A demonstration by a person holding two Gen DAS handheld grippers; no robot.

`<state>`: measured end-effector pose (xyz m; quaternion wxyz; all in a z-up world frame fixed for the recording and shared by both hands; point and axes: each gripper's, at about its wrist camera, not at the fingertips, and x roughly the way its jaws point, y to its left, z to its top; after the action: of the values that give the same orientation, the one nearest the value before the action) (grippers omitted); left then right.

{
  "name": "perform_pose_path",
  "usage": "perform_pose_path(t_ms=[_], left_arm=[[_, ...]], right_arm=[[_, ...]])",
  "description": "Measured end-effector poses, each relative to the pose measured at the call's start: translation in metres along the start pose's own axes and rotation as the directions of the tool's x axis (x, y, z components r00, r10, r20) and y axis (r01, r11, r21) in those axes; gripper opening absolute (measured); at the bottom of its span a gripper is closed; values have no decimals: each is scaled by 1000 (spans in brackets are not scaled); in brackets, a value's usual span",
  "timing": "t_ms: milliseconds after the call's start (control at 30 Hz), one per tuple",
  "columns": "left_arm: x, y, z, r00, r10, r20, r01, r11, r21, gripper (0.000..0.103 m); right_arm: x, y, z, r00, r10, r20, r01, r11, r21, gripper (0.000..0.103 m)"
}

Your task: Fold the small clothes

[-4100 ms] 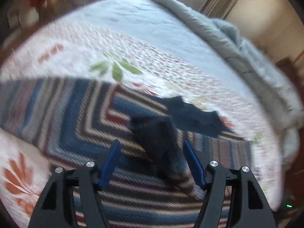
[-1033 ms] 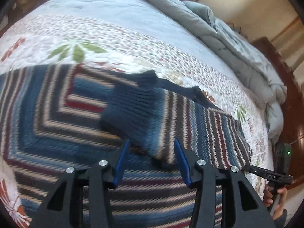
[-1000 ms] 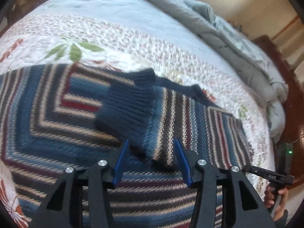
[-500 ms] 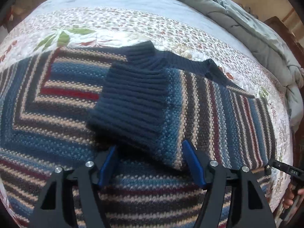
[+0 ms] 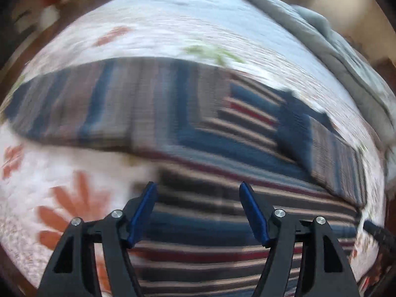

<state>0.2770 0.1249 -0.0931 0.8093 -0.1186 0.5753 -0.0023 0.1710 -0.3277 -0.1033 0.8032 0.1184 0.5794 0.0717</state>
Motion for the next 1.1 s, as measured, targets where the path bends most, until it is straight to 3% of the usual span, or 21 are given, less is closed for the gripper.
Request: perform_pose_path(t_ms=[167,367,467,633,733,800,833,900,933,1000,1100], left_arm=[[-9,97,16,997,74,-2,-74,983,-169,70],[-8,217,45,990,143,-9,-135,910,-391,70],[0,247,57,988,156,-15,-147,887,-438,69],[9,279,73,997,73,23,-52,862,-504,69],[15,290,77,998,3,57,29,831,-556,69],[17,294,80,996,-22,82,65,822,-565,63],[18,293,82,997,-16,78,57,826,-560,45],[20,294,84,998,0,70,40,825,-564,23],[21,295,83,996,-23,89,70,819,-570,15],[18,294,83,992,-23,123,91,809,-581,14],[1,269,84,979,17,205,95,847,-522,13]], right_arm=[[31,40,16,999,-7,-35,5,998,-59,42],[55,59,39,998,-32,-45,29,997,-65,45],[65,68,44,998,-41,-55,36,996,-85,45],[80,78,52,997,-37,-69,31,995,-99,45],[88,80,58,996,-46,-71,39,994,-103,45],[92,83,60,996,-46,-76,38,993,-109,45],[94,85,61,996,-45,-77,36,993,-111,45],[98,87,61,996,-42,-81,33,993,-115,46],[99,88,61,996,-42,-83,33,993,-116,46],[100,87,60,995,-43,-87,33,993,-115,46],[98,84,56,995,-42,-86,32,993,-118,48]])
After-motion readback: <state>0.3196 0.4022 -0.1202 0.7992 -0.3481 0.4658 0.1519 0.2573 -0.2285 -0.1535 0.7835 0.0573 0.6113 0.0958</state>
